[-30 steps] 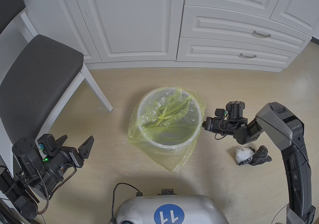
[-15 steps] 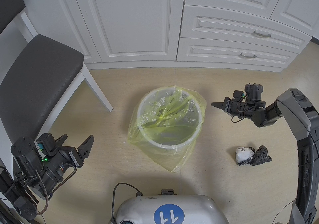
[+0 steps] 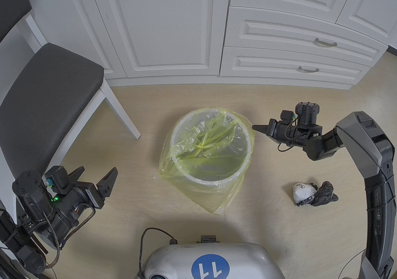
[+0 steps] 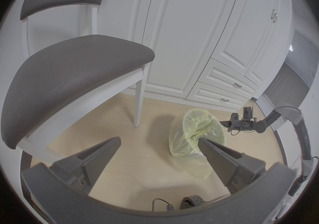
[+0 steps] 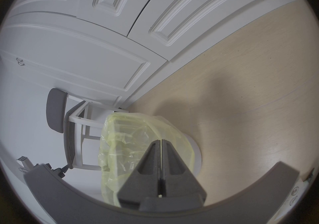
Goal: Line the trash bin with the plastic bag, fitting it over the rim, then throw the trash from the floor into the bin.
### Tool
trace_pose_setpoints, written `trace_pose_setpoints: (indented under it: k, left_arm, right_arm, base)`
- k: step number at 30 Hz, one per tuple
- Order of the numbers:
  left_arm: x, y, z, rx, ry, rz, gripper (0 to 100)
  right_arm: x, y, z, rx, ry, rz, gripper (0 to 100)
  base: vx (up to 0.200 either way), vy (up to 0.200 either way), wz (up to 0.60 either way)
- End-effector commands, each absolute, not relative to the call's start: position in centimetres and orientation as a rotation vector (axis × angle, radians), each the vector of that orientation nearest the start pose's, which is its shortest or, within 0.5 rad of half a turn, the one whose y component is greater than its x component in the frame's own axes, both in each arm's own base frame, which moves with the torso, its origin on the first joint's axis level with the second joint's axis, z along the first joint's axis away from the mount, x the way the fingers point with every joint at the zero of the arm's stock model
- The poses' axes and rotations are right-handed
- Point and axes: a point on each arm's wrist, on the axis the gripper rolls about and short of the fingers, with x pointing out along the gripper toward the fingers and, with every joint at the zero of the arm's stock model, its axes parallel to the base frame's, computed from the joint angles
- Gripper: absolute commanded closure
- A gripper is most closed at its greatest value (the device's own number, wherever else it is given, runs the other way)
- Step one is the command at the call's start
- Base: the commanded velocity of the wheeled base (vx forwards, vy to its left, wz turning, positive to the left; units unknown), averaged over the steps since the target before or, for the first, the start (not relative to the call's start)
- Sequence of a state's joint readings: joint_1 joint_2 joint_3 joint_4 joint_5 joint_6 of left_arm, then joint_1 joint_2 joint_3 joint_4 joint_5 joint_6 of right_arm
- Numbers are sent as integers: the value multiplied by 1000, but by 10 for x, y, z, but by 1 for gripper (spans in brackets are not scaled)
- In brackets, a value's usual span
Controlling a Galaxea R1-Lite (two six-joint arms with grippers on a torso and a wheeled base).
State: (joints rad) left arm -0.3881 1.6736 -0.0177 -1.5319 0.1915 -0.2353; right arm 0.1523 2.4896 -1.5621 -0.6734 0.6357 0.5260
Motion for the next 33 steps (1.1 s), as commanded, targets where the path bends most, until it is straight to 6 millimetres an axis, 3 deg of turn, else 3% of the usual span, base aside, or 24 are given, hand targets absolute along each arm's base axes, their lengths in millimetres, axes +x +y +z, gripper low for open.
trace_pose_setpoints:
  k: [1, 9, 13, 19, 21, 25, 32, 33]
  left_arm:
    - [177, -67, 104, -199, 148, -179, 0]
    - [177, -68, 103, -210, 159, -178, 0]
    - [177, -68, 103, -235, 160, -176, 0]
    - [176, -68, 104, -240, 155, -178, 0]
    - [176, -68, 104, -239, 156, -178, 0]
    - [176, -68, 104, -239, 156, -178, 0]
    - [176, -71, 101, -234, 173, -186, 0]
    - [176, -72, 100, -233, 176, -192, 0]
  right_arm:
    - [491, 103, 35, 558, 491, 719, 100]
    - [492, 114, 5, 561, 545, 719, 100]
    - [493, 114, 3, 560, 542, 719, 100]
    - [487, 102, 39, 556, 490, 715, 100]
    - [480, 95, 64, 551, 457, 712, 100]
    - [470, 79, 95, 532, 402, 697, 100]
    - [454, 33, 102, 338, 423, 622, 100]
    - [451, 23, 104, 285, 445, 609, 0]
  base:
    - [0, 0, 0]
    - [0, 0, 0]
    - [0, 0, 0]
    - [0, 0, 0]
    - [0, 0, 0]
    - [0, 0, 0]
    - [0, 0, 0]
    - [0, 0, 0]
